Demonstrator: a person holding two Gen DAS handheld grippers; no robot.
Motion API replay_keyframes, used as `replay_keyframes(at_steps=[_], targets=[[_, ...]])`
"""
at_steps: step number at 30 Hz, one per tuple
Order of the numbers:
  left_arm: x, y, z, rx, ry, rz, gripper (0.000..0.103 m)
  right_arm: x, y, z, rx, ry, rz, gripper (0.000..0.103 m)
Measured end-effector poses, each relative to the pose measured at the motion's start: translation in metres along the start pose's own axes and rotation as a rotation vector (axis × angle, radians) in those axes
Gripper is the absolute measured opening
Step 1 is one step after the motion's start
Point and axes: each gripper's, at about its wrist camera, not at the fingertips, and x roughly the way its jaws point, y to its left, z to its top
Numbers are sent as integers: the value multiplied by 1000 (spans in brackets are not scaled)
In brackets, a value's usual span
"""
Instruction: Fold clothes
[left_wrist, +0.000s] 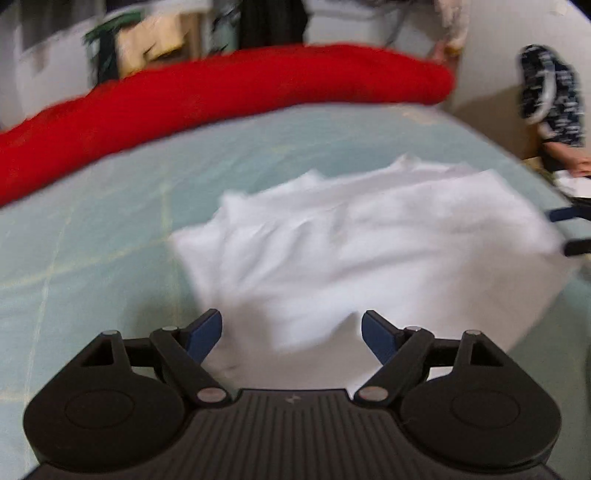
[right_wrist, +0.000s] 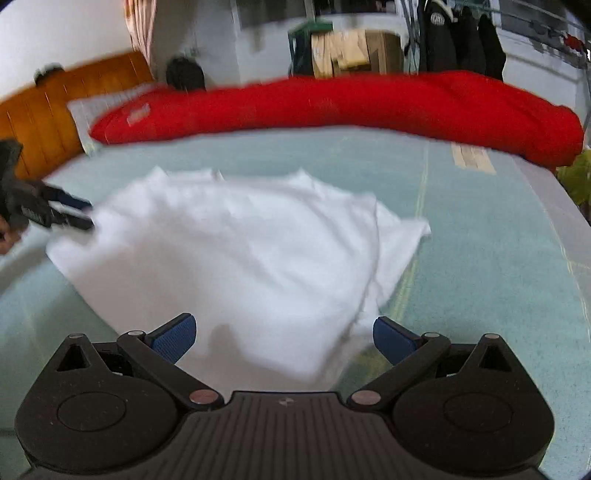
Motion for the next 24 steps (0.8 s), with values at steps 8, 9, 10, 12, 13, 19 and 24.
replay_keyframes(at_steps=[8, 9, 10, 12, 13, 19, 24], targets=[[14, -20, -23, -7, 90, -85, 86, 20, 28, -5, 39, 44, 162, 103], [13, -14, -30, -26, 112, -70, 86, 20, 25, -12, 49, 61, 144, 103], [9, -7, -36, -41, 111, -78, 86, 15, 19, -18, 62, 58, 134, 103], [0, 3, -35, -74, 101, -94, 86, 3, 9, -22, 108, 49, 133, 103], [-4, 5, -27, -96, 84, -98, 86, -2, 5, -21, 133, 42, 138, 103], [18, 15, 33, -212, -69, -204, 86, 4, 21, 35, 86, -70, 161, 103], [78, 37, 57, -353, -62, -227, 86, 63, 4, 70, 154, -63, 159, 103]])
